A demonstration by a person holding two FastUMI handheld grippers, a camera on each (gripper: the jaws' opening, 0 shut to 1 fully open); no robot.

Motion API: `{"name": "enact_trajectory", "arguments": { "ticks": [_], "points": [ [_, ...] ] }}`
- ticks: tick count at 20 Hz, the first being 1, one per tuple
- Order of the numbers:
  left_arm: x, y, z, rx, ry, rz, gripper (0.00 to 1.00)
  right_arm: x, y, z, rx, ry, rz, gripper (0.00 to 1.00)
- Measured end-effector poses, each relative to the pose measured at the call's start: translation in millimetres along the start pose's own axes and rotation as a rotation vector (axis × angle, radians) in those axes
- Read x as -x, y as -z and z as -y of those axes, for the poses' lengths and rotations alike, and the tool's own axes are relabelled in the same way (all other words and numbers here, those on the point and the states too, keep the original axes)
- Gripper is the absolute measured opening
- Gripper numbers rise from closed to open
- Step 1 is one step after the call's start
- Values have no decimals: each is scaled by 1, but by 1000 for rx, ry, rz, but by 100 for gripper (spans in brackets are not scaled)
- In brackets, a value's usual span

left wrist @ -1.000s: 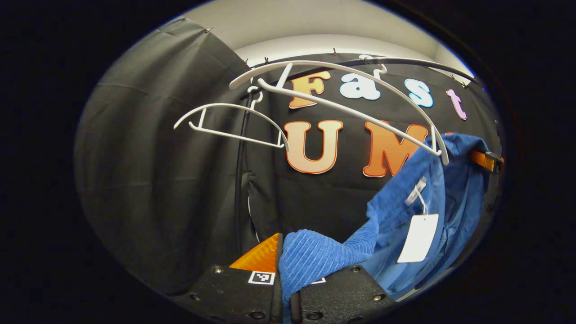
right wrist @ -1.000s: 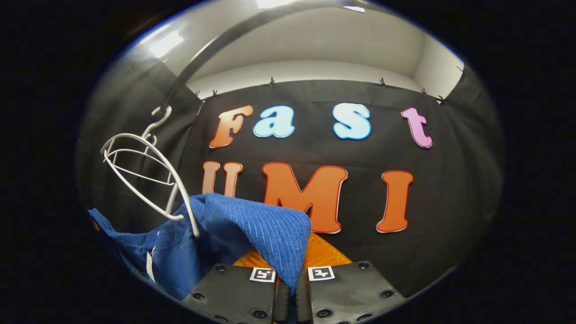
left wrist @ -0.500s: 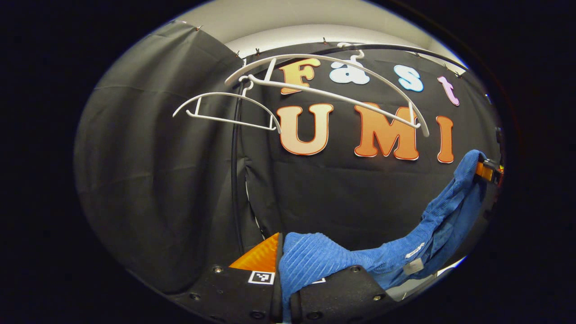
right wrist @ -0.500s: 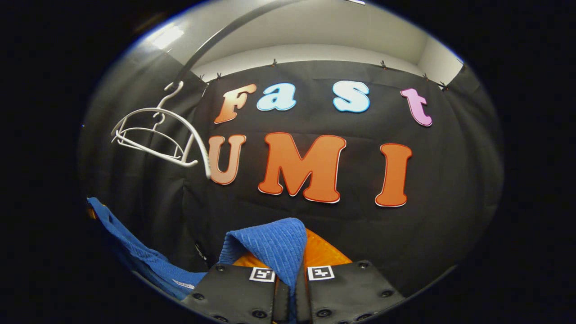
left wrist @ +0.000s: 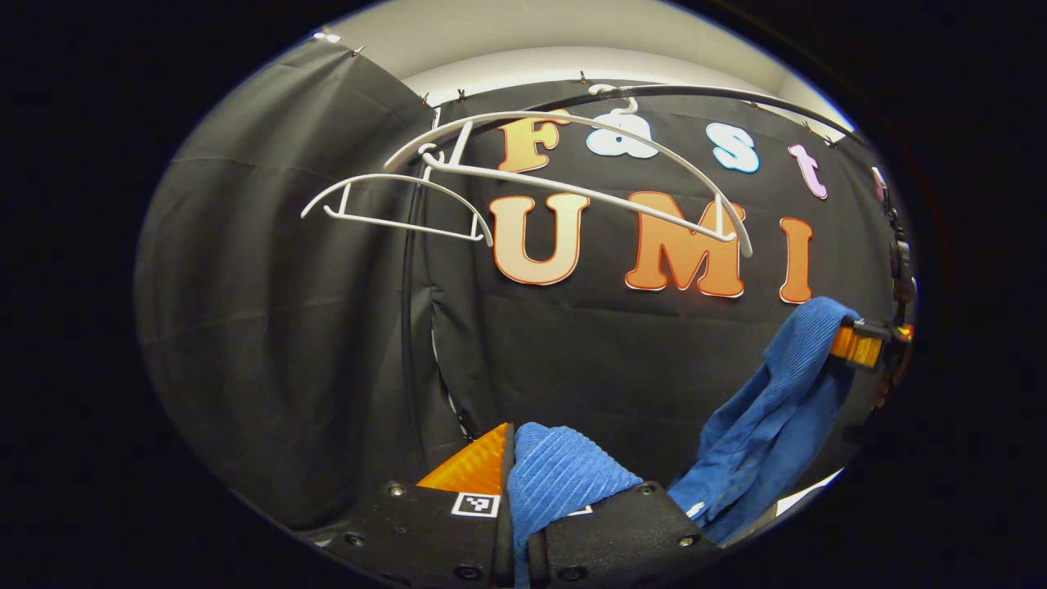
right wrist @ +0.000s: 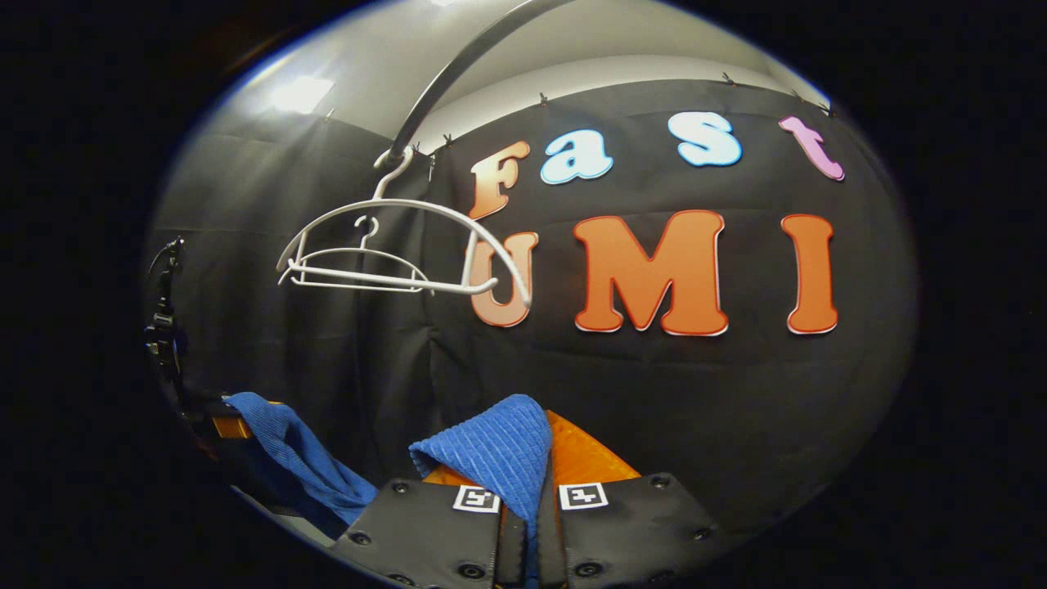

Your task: Grasp the clothes on the hanger with both hands and then place them into the laundry hamper below.

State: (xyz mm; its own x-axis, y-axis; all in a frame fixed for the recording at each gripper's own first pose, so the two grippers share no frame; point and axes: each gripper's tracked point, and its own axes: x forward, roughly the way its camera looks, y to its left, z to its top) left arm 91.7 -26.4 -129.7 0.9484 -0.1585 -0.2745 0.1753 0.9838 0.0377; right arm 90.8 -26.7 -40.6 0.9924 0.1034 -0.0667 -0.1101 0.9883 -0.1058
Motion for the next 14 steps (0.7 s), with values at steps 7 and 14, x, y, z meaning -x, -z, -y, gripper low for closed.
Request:
{"name": "enact_trajectory", "arguments": {
  "ticks": [7, 14],
  "points": [
    [-29, 61, 64, 201, 164, -167, 8, -24, 83, -55, -95, -95, -194, 19],
    [-39, 177, 82, 285, 164, -503, 10, -25, 205, -71, -132, -101, -488, 20]
  ]
}}
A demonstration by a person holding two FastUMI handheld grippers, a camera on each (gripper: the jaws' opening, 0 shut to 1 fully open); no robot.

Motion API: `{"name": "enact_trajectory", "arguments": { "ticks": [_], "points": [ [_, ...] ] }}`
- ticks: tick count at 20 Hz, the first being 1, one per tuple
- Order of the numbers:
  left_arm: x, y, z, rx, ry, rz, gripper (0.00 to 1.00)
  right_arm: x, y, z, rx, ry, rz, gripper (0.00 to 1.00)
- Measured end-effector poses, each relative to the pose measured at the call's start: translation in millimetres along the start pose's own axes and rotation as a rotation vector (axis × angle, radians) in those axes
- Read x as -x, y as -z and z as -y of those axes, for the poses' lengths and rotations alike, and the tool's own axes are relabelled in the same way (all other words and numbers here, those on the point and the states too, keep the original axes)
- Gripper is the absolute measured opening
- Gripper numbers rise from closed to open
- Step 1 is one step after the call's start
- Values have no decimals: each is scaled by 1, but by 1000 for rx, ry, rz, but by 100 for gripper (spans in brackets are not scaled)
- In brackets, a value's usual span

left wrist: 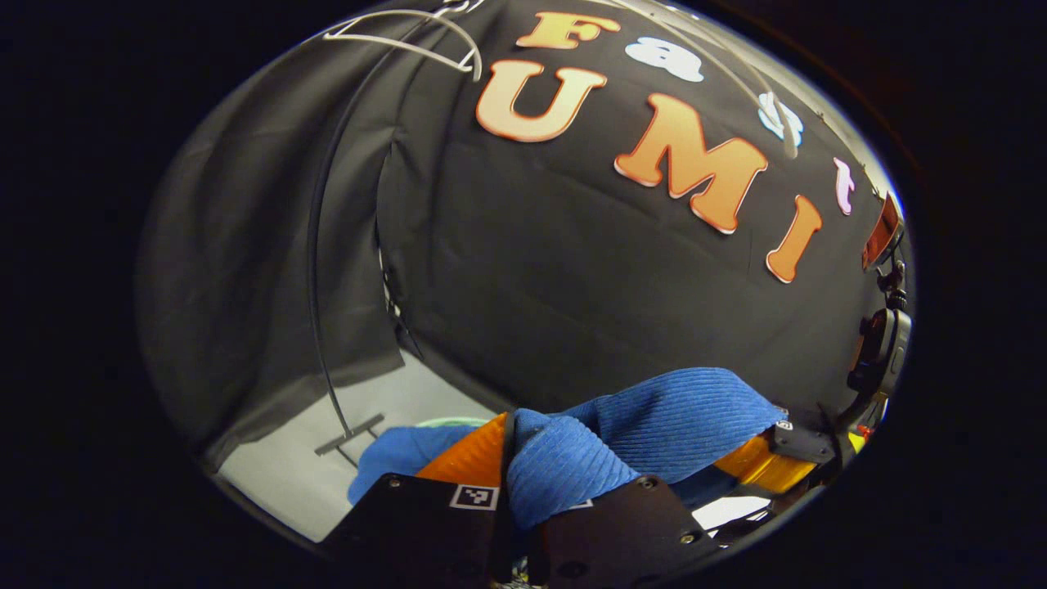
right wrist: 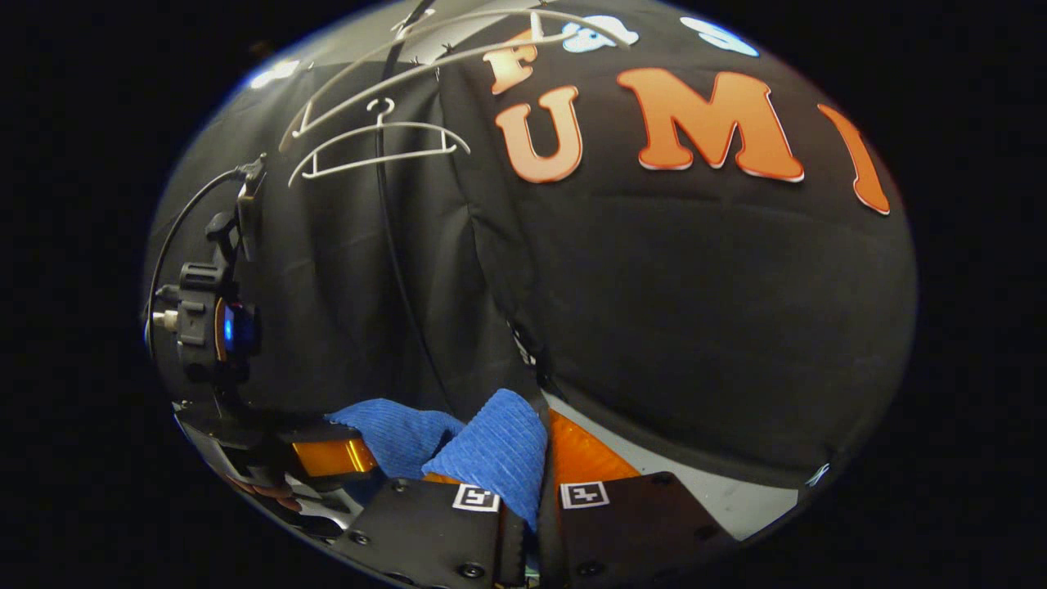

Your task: Grasp the clothes on the hanger with both hands and then place them into the laundry hamper below.

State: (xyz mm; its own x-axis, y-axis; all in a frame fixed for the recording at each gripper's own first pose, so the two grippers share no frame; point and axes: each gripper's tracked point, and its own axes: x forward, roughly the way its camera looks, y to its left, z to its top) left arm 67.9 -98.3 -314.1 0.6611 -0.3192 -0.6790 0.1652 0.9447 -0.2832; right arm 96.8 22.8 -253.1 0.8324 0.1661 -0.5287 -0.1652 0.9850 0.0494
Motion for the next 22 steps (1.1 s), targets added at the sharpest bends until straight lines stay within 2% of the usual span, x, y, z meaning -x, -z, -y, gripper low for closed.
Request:
{"name": "enact_trajectory", "arguments": {
  "ticks": [5, 6, 7, 8, 11, 12, 13, 15, 16, 22],
  "points": [
    [-9, 73, -15, 9, -40, -174, 12, -19, 81, 13, -37, 47, -211, 22],
    [-6, 87, -21, 12, -54, -197, 17, -21, 93, 16, -43, 54, -244, 22],
    [-2, 94, -25, 21, -65, -216, 23, -25, 113, 21, -48, 60, -278, 11],
    [-6, 102, -27, 38, -64, -226, 29, -29, 132, 27, -56, 70, -305, 22],
    [0, 113, -31, 71, -72, -244, 42, -23, 166, 29, -73, 76, -378, 22],
    [2, 119, -33, 82, -76, -253, 56, -23, 170, 29, -77, 69, -391, 35],
    [4, 124, -38, 89, -95, -267, 69, -23, 171, 24, -90, 51, -396, 63],
    [7, 132, -51, 105, -130, -282, 96, -15, 175, 24, -98, 60, -399, 88],
    [11, 131, -53, 118, -137, -286, 97, -16, 178, 28, -92, 80, -403, 100],
    [29, 132, -66, 99, -155, -246, 96, -5, 180, 29, -88, 91, -400, 98]
  ]
}}
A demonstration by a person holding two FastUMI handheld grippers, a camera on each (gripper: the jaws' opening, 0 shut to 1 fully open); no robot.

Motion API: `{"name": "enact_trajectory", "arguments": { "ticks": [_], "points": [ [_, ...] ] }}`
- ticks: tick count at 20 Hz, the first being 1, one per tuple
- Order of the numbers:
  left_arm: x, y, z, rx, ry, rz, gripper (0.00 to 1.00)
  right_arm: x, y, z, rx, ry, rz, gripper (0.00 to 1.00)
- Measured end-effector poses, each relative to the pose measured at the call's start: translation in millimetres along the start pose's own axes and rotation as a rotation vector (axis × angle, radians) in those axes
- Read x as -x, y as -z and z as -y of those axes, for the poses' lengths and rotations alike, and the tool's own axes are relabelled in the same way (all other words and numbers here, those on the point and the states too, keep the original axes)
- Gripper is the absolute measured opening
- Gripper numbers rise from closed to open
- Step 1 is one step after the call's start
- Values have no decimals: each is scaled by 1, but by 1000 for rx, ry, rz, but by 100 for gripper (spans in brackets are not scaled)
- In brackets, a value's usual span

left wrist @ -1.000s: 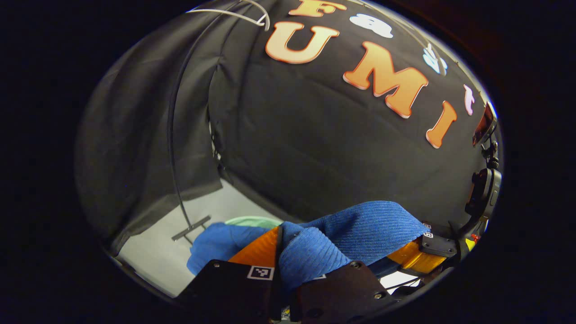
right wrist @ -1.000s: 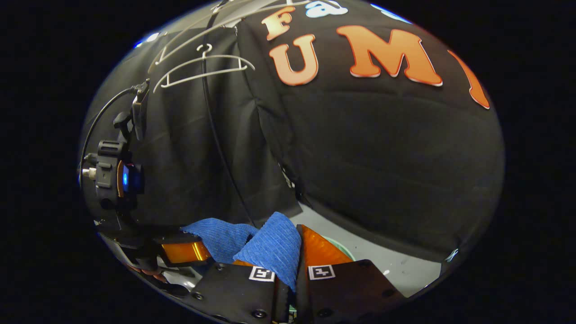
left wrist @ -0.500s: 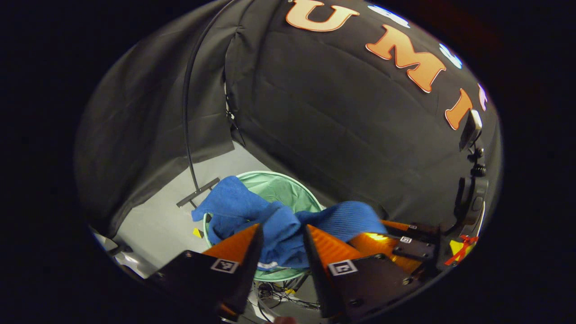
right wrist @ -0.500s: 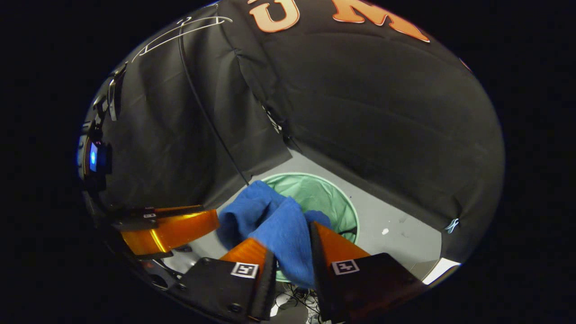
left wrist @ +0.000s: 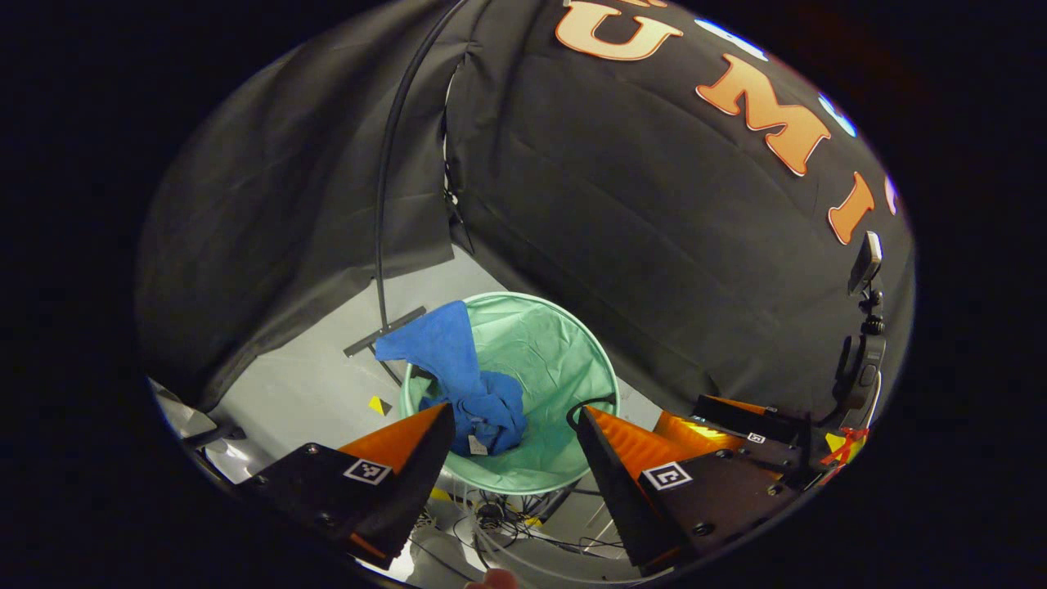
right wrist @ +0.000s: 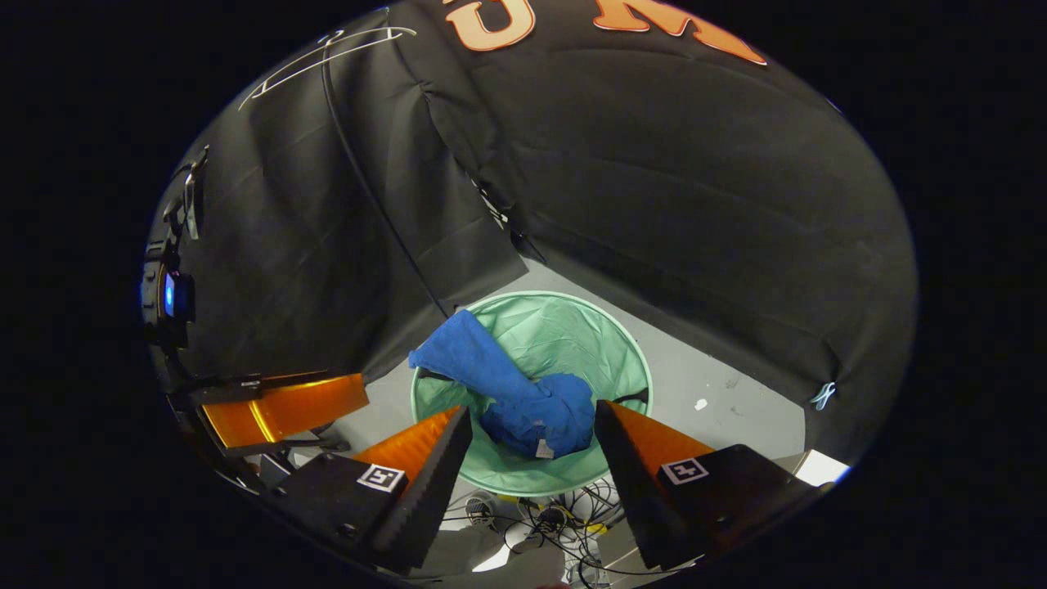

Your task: Grasp the clothes on the hanger with both hands and then place them into the laundry hamper below.

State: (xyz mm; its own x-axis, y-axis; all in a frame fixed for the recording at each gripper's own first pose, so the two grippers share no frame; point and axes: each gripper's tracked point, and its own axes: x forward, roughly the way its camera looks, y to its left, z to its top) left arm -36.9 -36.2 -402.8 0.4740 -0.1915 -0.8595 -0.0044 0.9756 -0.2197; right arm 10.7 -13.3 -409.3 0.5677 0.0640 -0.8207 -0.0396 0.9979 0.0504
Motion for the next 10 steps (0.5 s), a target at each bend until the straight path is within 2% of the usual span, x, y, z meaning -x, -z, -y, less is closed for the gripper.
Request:
{"name": "enact_trajectory", "arguments": {
  "ticks": [5, 10],
  "points": [
    [33, -24, 7, -10, 20, 83, 96, 22, -22, 0, 23, 14, 60, 98],
    [76, -82, 19, -63, 26, 249, 96, 66, -83, -7, 16, 8, 206, 98]
  ]
}}
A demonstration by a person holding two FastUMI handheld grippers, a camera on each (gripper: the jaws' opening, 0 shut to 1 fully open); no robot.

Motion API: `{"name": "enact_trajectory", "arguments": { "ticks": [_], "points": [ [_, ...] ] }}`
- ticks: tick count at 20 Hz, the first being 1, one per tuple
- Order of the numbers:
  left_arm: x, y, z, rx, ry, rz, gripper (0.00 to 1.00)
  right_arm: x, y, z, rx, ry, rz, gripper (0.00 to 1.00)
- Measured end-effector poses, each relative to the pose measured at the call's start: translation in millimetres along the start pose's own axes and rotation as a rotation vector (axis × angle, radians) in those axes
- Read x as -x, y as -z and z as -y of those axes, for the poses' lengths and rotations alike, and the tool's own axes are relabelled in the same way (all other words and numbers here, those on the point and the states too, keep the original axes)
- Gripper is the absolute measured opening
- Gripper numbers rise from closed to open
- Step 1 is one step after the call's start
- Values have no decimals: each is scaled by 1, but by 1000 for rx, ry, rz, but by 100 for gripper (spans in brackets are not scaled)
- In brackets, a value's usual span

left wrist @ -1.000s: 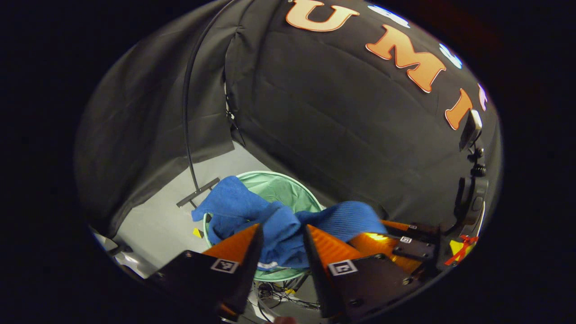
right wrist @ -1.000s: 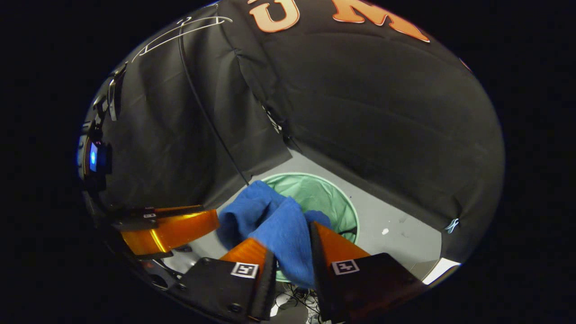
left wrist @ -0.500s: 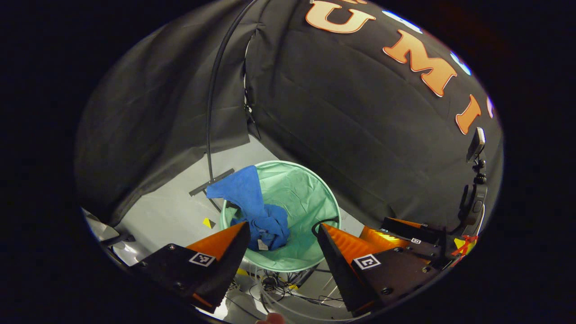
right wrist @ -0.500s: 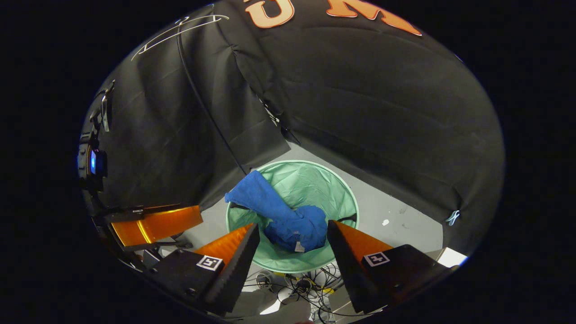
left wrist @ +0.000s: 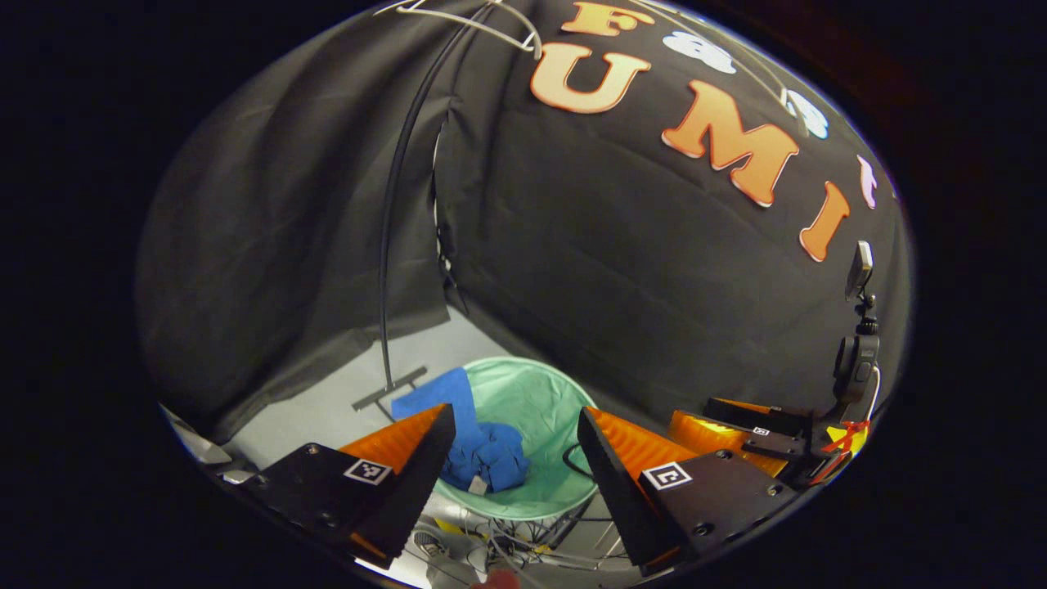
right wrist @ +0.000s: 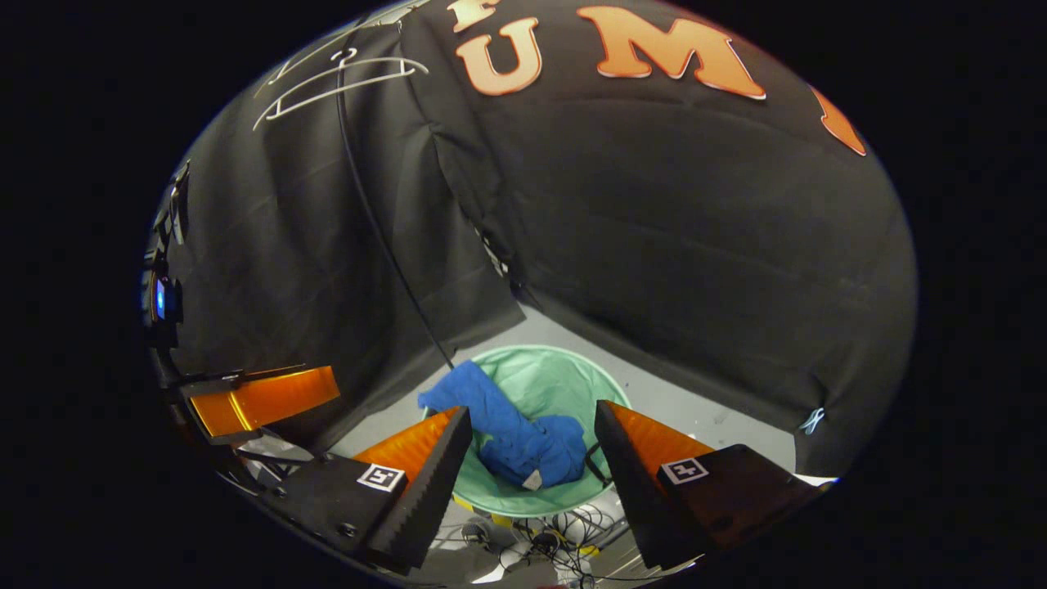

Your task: Grasp the clothes on the hanger with both hands and then place them into the laundry hamper below.

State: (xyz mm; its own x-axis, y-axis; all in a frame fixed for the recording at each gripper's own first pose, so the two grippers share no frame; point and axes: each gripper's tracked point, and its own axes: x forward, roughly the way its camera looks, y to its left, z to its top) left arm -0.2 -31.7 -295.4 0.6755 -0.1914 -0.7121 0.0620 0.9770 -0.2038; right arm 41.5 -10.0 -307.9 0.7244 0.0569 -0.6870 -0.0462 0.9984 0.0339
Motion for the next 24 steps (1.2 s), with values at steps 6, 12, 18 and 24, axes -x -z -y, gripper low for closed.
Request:
{"name": "enact_trajectory", "arguments": {
  "ticks": [6, 12, 18, 24],
  "points": [
    [59, -110, 9, -68, -18, 272, 96, 61, -79, 6, -18, 4, 201, 98],
    [146, -198, 4, -51, -55, 568, 94, 140, -154, 4, 6, 5, 398, 98],
    [227, -234, -21, -85, -167, 729, 94, 222, -201, 19, 6, 32, 590, 98],
    [283, -248, -23, -70, -189, 845, 96, 302, -237, 22, 58, 69, 802, 89]
  ]
}}
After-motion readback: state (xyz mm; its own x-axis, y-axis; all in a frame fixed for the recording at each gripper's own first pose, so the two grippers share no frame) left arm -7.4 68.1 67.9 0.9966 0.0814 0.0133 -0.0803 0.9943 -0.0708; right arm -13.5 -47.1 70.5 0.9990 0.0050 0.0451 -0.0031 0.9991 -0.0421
